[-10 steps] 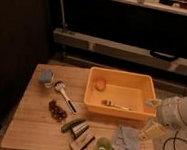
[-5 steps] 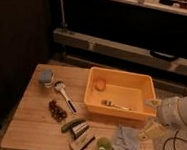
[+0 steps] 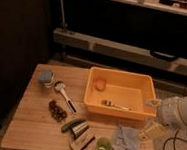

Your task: Place towel in tray

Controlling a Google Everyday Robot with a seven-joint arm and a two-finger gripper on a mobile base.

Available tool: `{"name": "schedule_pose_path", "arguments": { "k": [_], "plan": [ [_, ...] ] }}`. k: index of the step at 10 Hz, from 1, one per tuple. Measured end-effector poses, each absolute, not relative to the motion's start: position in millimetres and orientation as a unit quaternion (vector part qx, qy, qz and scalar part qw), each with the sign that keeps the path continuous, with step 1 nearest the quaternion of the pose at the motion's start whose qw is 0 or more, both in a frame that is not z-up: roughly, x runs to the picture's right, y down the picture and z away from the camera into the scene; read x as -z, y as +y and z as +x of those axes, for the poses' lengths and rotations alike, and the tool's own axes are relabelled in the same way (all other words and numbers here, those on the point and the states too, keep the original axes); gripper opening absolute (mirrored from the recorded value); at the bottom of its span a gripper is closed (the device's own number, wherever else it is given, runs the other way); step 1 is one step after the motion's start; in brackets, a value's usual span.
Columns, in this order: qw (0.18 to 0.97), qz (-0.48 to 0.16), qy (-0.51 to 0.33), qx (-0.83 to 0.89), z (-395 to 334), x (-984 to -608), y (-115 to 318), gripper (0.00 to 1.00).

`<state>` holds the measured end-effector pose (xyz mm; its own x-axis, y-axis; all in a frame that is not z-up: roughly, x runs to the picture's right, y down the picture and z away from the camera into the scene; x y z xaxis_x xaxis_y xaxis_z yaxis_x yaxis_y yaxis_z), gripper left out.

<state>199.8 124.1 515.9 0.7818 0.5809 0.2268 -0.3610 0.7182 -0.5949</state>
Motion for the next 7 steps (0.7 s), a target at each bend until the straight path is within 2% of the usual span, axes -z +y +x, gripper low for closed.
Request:
{"name": "schedule_pose_path", "arguments": {
  "k": [4,7],
  "plan": [
    [0.904,-0.272,-0.203,-0.258,198,-516,126,0.80],
    [0.890,-0.308,-0.227,-0.248,160,-530,155,0.80]
  ]
}}
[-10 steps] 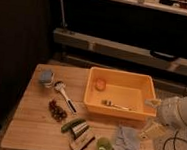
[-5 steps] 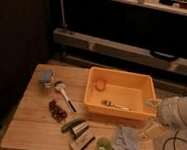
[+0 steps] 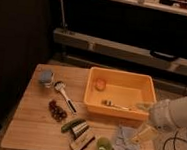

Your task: Place towel in tray

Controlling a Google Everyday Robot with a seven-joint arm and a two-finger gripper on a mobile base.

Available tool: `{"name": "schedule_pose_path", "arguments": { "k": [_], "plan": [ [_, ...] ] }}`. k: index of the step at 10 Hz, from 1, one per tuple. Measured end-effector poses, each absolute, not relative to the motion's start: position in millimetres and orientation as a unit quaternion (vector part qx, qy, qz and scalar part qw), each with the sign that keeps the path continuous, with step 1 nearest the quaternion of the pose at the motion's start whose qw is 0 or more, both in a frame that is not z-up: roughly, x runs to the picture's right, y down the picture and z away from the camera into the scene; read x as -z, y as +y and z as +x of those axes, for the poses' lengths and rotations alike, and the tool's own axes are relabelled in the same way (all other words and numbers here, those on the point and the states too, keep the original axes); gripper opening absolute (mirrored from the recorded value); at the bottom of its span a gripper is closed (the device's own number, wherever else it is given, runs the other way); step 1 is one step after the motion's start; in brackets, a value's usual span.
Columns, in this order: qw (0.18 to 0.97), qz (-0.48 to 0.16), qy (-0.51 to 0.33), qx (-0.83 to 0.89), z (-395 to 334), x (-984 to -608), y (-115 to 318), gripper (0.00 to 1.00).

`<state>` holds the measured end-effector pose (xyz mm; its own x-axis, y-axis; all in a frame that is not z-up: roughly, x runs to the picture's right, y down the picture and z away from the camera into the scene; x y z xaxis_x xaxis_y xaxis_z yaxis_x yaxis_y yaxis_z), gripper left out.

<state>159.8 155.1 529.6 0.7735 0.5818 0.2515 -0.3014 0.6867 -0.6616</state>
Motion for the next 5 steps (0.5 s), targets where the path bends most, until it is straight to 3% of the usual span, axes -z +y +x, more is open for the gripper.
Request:
{"name": "schedule_pose_path", "arguments": {
  "k": [5],
  "plan": [
    [0.877,-0.359,-0.214,-0.236,78,-590,258,0.80]
  ]
}}
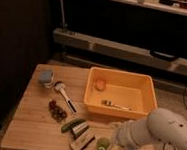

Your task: Place towel in tray

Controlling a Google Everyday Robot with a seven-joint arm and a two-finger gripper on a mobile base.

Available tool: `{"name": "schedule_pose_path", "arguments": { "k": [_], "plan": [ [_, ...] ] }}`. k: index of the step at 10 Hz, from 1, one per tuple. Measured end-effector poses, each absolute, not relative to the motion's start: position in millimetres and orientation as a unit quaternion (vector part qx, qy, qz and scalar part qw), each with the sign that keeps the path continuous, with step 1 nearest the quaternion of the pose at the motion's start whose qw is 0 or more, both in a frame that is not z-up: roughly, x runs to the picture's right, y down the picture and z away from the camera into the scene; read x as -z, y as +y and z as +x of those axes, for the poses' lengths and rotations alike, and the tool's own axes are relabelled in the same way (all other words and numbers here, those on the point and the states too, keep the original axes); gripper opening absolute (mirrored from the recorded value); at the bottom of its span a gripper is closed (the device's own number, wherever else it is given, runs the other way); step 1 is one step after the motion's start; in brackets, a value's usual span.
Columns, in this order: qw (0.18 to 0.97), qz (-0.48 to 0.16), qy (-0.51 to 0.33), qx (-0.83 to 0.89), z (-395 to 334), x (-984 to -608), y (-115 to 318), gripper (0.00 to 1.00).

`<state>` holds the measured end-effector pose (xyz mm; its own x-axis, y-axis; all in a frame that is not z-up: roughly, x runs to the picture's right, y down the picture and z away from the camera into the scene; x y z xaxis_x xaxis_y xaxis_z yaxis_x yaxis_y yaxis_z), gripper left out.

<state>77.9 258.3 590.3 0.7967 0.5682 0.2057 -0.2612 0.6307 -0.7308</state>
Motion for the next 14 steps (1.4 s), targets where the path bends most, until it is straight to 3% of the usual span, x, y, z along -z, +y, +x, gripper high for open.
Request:
{"name": "schedule_pose_path", "arguments": {
  "k": [5,9,14],
  "plan": [
    [0.879,-0.377,-0.127,-0.264,83,-624,295,0.80],
    [0.883,-0.356,-0.098,-0.289,114,-617,282,0.80],
    [0.884,-0.356,-0.121,-0.279,130,-607,268,0.80]
  ]
}}
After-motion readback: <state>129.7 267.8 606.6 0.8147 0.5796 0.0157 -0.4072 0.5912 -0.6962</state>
